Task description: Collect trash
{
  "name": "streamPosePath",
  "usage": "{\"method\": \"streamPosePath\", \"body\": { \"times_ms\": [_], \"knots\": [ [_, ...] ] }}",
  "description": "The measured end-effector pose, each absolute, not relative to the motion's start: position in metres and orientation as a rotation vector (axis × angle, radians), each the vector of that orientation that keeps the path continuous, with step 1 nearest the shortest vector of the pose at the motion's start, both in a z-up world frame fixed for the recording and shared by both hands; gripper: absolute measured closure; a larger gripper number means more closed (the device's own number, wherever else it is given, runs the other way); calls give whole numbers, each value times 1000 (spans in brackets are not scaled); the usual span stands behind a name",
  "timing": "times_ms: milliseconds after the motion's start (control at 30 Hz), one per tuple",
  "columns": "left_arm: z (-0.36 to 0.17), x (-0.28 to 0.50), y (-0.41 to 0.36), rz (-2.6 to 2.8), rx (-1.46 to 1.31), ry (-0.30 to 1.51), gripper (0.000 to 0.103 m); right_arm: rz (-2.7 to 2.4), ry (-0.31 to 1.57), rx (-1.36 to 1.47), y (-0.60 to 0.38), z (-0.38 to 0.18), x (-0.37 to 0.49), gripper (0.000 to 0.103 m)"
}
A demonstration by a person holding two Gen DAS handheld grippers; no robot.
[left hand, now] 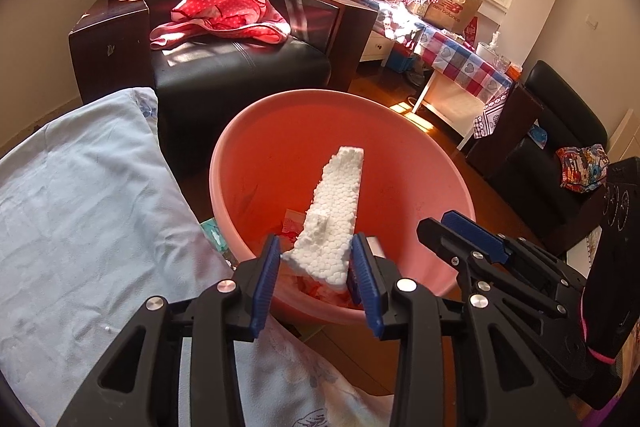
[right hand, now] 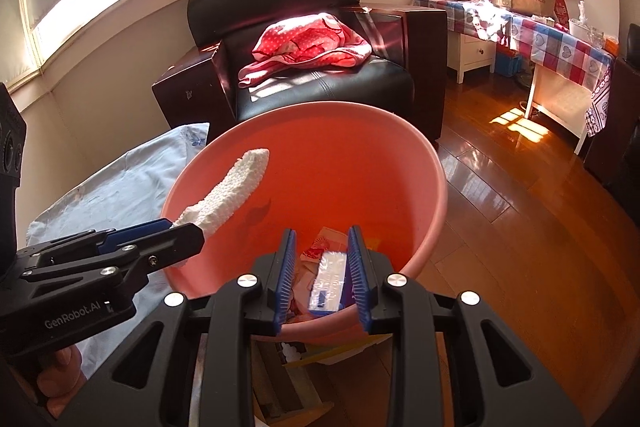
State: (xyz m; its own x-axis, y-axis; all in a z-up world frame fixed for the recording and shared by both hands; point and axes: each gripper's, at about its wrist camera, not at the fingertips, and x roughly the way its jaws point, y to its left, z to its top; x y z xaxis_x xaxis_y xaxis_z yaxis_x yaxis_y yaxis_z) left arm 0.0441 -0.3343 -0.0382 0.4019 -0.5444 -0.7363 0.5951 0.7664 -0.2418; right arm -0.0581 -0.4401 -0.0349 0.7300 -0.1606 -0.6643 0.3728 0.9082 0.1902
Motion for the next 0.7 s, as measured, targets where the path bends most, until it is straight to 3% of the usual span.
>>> {"method": "streamPosePath", "body": {
  "times_ms": [233, 700],
  "knots": [
    [-33, 37, -334, -714, 63, 889, 52, -302, 691, 326, -440, -33, -62, 76],
    [-19, 22, -308, -673, 28, 847, 46, -258, 709, 312, -419, -26, -63, 75]
  ]
}}
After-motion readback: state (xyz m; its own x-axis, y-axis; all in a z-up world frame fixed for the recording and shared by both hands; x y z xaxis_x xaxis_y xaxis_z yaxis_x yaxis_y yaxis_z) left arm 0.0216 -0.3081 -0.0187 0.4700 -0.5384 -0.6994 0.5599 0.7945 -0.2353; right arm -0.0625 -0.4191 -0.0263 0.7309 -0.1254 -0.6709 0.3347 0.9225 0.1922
